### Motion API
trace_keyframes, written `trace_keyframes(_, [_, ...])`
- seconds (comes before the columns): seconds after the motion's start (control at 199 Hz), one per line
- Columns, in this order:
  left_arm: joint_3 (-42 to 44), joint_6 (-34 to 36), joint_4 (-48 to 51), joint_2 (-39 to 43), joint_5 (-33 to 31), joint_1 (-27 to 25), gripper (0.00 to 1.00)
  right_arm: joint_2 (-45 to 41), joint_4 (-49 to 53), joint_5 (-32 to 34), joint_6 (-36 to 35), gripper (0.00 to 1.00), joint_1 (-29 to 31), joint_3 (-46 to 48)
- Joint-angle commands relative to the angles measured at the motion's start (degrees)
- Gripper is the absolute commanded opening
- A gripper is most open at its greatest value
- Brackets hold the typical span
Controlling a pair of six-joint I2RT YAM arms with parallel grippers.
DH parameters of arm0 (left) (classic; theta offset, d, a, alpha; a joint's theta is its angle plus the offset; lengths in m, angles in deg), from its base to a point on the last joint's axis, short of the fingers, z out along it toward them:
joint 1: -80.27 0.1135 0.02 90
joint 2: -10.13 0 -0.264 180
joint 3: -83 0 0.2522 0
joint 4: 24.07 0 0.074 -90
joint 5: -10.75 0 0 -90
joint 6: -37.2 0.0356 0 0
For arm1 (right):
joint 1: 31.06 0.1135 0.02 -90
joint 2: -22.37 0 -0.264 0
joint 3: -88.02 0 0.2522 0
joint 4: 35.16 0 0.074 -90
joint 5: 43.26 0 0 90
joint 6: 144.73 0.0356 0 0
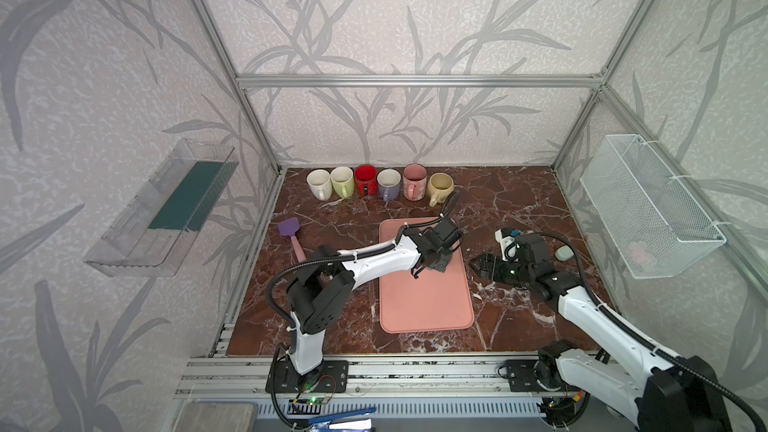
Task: Turn the mug right side up
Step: 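Grip the blue mug's handle with the left gripper and lift it, then tilt the blue mug toward the right gripper while the right gripper reaches for it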
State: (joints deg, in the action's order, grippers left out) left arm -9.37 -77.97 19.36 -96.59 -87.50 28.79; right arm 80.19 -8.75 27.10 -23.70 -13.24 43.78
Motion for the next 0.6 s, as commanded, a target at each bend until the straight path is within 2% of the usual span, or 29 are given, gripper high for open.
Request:
trace_keyframes(0.0, [1.74,-2.02,-4.36,5.42,1.90,1.31,0.00,-1.39,-2.09,-1.71,-0.26,0.83,-0.22,0.84])
trace_keyframes(0.286, [8.50,-4.60,-11.23,11.60,8.08,4.77,0.00,-3.19,-6.12,-5.69,0.87,0.83,-0.23,2.63])
trace_keyframes(0.598, [20.13,-9.92,-28.22,19.80,20.64,11.01,0.00,-4.48,-16.66,-15.13,4.01,0.83,-0.19,6.19])
